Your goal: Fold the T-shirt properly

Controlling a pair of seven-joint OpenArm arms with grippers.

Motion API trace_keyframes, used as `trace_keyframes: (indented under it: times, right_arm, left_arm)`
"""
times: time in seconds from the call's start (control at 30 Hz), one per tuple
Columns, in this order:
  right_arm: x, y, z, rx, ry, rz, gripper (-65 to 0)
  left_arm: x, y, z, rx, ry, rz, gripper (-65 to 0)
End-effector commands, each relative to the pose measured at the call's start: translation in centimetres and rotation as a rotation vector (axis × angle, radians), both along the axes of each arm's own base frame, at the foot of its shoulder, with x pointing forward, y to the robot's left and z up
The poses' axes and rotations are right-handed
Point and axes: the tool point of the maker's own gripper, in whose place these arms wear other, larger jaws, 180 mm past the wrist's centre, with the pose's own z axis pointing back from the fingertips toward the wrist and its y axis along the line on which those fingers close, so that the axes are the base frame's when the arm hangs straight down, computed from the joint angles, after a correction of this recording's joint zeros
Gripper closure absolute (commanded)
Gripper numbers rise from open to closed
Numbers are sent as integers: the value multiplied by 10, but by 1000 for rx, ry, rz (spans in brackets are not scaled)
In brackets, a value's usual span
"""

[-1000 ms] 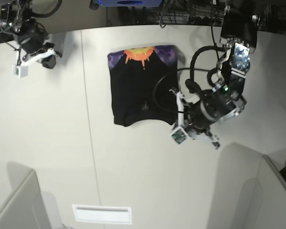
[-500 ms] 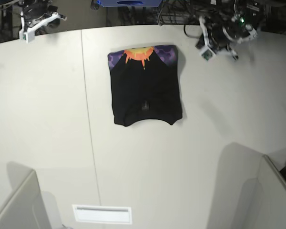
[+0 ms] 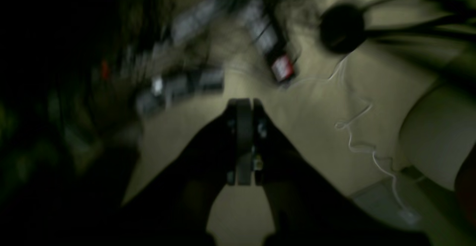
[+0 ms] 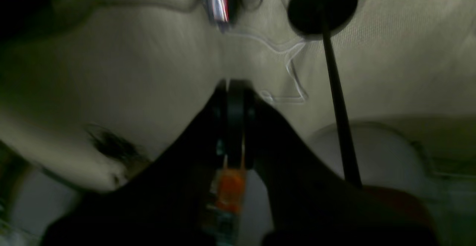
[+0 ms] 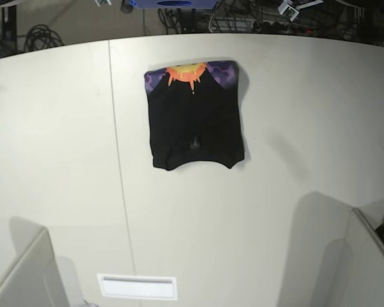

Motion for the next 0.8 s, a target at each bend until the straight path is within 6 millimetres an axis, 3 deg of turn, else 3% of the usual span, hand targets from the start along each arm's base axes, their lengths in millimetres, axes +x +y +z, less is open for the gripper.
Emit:
trace_keyframes:
  times: [0.0, 0.1, 0.27, 0.37, 0.47, 0.5, 0.57, 0.7, 0.77]
  right_arm:
    - [-9, 2, -6, 6, 16, 34, 0]
    - [-18, 7, -33, 12, 14, 100, 0]
    - [-22, -4, -76, -22, -9, 214, 0]
    - [-24, -18, -99, -67, -26, 263, 0]
    - [-20, -29, -118, -113, -92, 287, 0]
    - [-17, -31, -122, -121, -135, 292, 0]
    - [-6, -24, -126, -118, -233, 286, 0]
    - [9, -5, -127, -112, -314, 219, 0]
    - [8, 4, -128, -113, -304, 176, 0]
  left_arm:
    - [-7, -8, -7, -37, 19, 23, 0]
    - [-24, -12, -40, -56, 76, 57, 0]
    - [-52, -22, -93, -80, 56, 151, 0]
    - [-72, -8, -127, -2, 44, 207, 0]
    - [-89, -2, -144, 42, 49, 214, 0]
    - [-85, -2, -146, 50, 32, 199, 0]
    - [-37, -24, -150, -22, -102, 161, 0]
    - [-33, -28, -155, -16, -52, 114, 0]
    - [-16, -40, -158, -42, -56, 87, 0]
